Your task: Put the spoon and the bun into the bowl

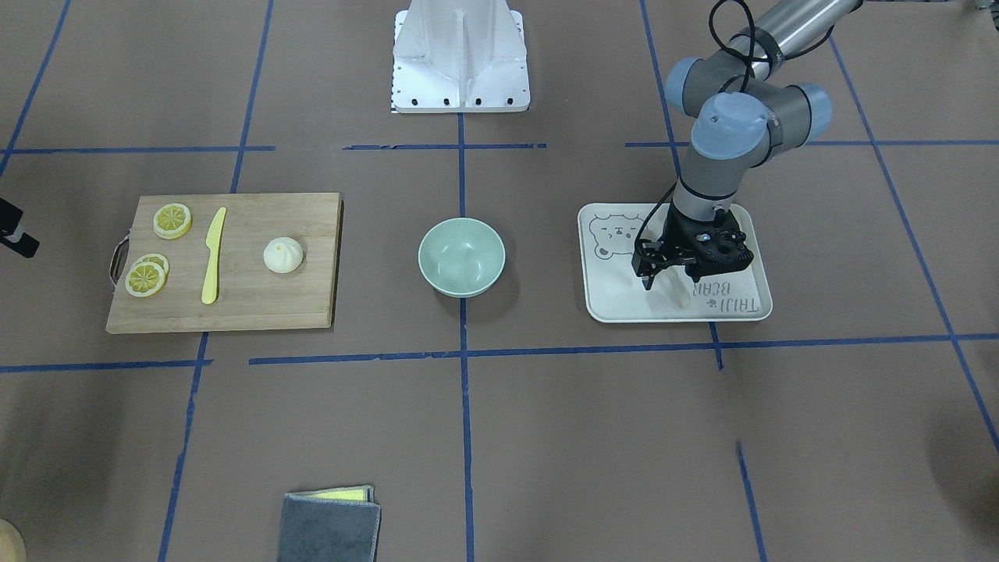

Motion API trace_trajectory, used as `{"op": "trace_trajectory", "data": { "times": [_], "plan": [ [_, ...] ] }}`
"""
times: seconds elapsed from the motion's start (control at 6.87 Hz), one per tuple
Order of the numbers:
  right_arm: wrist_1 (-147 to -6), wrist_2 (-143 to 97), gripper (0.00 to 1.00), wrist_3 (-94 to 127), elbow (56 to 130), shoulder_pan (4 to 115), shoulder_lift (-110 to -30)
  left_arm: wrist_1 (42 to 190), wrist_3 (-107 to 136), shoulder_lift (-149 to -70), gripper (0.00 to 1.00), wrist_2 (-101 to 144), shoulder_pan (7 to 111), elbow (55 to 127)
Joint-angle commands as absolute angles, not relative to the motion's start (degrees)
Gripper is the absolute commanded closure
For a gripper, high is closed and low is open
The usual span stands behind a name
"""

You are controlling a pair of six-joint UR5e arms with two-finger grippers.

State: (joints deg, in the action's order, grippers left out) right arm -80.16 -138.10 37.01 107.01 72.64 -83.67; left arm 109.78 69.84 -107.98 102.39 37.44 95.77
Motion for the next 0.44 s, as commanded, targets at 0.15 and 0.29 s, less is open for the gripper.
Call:
{"op": "trace_trajectory", "data": {
  "times": [0.15,0.29],
  "plan": [
    [-80.16,-137.90,0.00,37.62,107.40,71.98,-83.50,109.78,69.87,-107.84,0.20,102.39,36.39,95.63],
    [-80.16,-137.55,0.00,37.62,107.49,71.90,-83.50,109.69,69.87,-107.84,0.31,102.39,36.39,95.71]
  ]
}}
